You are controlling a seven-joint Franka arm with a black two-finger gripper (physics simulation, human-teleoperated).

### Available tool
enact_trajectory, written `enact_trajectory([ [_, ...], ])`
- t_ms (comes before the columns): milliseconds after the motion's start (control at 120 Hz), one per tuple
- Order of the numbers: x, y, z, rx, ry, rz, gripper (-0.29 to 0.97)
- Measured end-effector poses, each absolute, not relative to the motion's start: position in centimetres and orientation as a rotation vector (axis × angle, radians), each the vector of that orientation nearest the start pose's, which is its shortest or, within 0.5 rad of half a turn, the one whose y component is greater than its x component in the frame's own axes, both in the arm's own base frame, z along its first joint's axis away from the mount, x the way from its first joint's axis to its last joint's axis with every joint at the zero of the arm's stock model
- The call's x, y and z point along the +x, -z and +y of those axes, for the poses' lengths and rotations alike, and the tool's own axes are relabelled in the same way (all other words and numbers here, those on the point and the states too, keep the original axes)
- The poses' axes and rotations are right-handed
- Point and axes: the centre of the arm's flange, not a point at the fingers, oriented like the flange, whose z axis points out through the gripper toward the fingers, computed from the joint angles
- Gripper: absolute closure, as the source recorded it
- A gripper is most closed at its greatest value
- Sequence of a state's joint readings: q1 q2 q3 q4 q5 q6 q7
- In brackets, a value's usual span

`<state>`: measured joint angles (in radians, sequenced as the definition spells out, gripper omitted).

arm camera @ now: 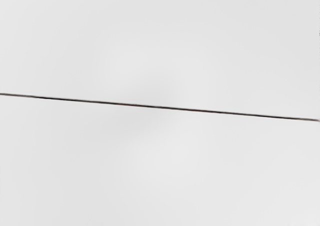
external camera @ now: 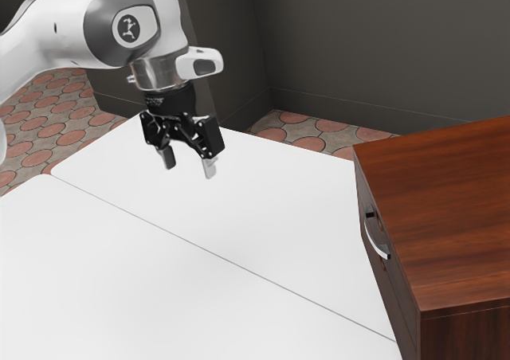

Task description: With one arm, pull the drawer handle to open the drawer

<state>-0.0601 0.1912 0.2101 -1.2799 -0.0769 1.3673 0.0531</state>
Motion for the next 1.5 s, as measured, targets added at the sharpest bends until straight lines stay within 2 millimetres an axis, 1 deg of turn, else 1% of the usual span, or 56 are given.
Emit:
enact_trajectory([
  [175,58.8,-63.3,6.6,-3.186,-0.148,-0.078,0.0],
  [250,58.8,-63.5,7.2,-3.198,-0.141,-0.074,0.0],
  [283,58.6,-64.7,7.2,-3.201,-0.104,-0.066,0.0],
  [317,57.8,-68.6,6.9,-3.197,0.007,-0.052,0.0],
  [350,56.8,-71.1,6.5,-3.196,0.063,-0.045,0.0],
  [392,56.0,-72.6,6.2,-3.197,0.082,-0.043,0.0],
  [450,55.3,-73.4,5.6,-3.203,0.074,-0.047,0.0],
  [533,55.1,-73.6,3.2,-3.215,0.046,-0.035,0.0],
  [592,55.0,-73.5,2.5,-3.224,0.03,-0.052,0.0],
  [725,55.4,-73.1,3.7,-3.229,0.034,-0.165,0.0],
  [808,55.6,-72.9,4.2,-3.242,0.035,-0.217,0.0],
  [917,55.7,-72.3,6.1,-3.276,0.032,-0.316,0.0],
  [975,55.5,-72.2,6.2,-3.288,0.035,-0.341,0.0],
  [1033,55.2,-72.4,5.8,-3.299,0.037,-0.363,0.0],
  [1083,54.5,-72.5,5.1,-3.312,0.026,-0.383,0.0],
  [1225,51.3,-72.6,2.2,-3.336,-0.034,-0.461,0.0],
  [1267,50.8,-72.5,1.3,-3.329,-0.051,-0.499,0.0],
  [1292,50.6,-72.1,0.6,-3.32,-0.07,-0.521,0.0],
  [1342,50.2,-71.2,-1.7,-3.303,-0.104,-0.532,0.0],
  [1408,49.8,-69.9,-6.3,-3.278,-0.136,-0.484,0.0],
  [1442,49.5,-69.3,-8.2,-3.266,-0.149,-0.471,0.0],
  [1467,49.2,-69.0,-9.1,-3.257,-0.153,-0.478,0.0],
  [1500,48.9,-68.4,-9.5,-3.241,-0.154,-0.51,0.0],
])
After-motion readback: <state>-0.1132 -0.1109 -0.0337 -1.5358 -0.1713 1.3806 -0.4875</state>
